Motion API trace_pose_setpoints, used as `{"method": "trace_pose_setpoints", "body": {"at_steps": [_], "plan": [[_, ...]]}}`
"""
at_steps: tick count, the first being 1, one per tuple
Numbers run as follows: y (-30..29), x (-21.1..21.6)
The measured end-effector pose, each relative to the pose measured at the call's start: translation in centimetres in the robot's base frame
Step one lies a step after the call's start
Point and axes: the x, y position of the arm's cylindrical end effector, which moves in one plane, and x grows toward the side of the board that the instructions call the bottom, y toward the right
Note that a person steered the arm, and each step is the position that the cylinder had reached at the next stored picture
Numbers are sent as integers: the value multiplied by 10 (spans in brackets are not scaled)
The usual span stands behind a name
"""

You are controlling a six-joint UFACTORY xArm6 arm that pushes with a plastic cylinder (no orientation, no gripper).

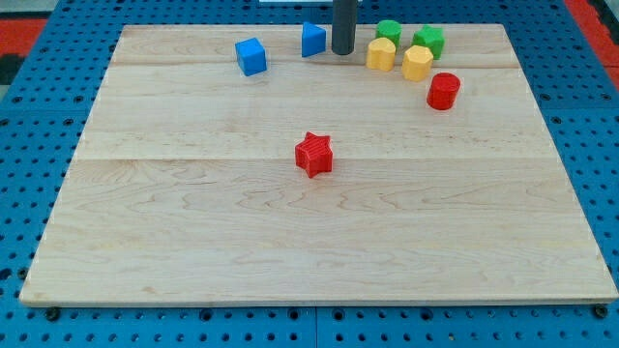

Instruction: Push the blue triangle into the red blocks

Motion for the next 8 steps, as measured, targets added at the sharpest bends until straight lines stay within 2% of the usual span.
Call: {"method": "trace_pose_setpoints", "body": {"at_steps": [3,4,5,6,7,8], "plan": [[-1,9],[-12,62],[49,129],[116,161],[214,138],[199,75]]}}
